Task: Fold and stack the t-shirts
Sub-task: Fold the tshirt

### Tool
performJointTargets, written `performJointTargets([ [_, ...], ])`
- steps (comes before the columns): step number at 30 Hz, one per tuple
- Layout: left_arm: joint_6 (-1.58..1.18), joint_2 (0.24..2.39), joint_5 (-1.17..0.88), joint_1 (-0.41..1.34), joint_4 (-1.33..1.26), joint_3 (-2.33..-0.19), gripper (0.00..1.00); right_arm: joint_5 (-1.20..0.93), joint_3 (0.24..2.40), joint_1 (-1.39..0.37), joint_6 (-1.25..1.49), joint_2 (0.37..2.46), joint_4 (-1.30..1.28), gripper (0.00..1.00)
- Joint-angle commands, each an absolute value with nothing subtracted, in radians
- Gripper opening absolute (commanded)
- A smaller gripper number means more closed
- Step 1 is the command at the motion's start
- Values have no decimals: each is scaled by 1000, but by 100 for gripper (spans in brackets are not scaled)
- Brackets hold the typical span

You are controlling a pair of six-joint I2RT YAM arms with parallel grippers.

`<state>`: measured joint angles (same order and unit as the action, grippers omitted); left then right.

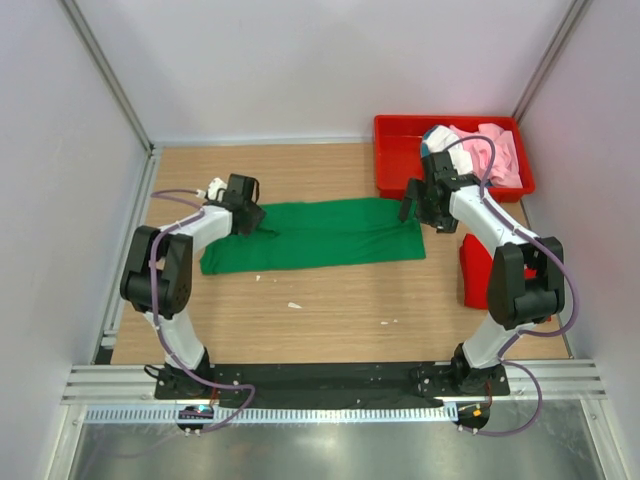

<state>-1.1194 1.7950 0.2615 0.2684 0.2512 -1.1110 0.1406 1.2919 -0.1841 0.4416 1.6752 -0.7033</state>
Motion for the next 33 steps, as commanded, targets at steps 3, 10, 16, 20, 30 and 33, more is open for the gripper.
performJointTargets([
  [3, -1111, 1844, 284, 262, 198, -1189, 27, 129, 1304, -190, 437, 1649, -684, 100],
  [10, -1083, 1881, 288, 264, 189, -1262, 0, 133, 1304, -190, 436, 1655, -681, 100],
  [16, -1078, 1947, 265, 262, 144, -1330, 0, 133, 1299, -190, 442, 1663, -676, 100],
  [20, -1069, 1976, 255, 264, 140, -1376, 0, 127, 1315, -192, 436, 1651, -681, 100],
  [30, -844, 1665, 307, 233, 297, -1359, 78, 195, 1512, -337, 308, 1582, -644, 100],
  [33, -828, 1543, 301, 170, 386, -1330, 85, 122, 1560, -471, 255, 1598, -559, 100],
])
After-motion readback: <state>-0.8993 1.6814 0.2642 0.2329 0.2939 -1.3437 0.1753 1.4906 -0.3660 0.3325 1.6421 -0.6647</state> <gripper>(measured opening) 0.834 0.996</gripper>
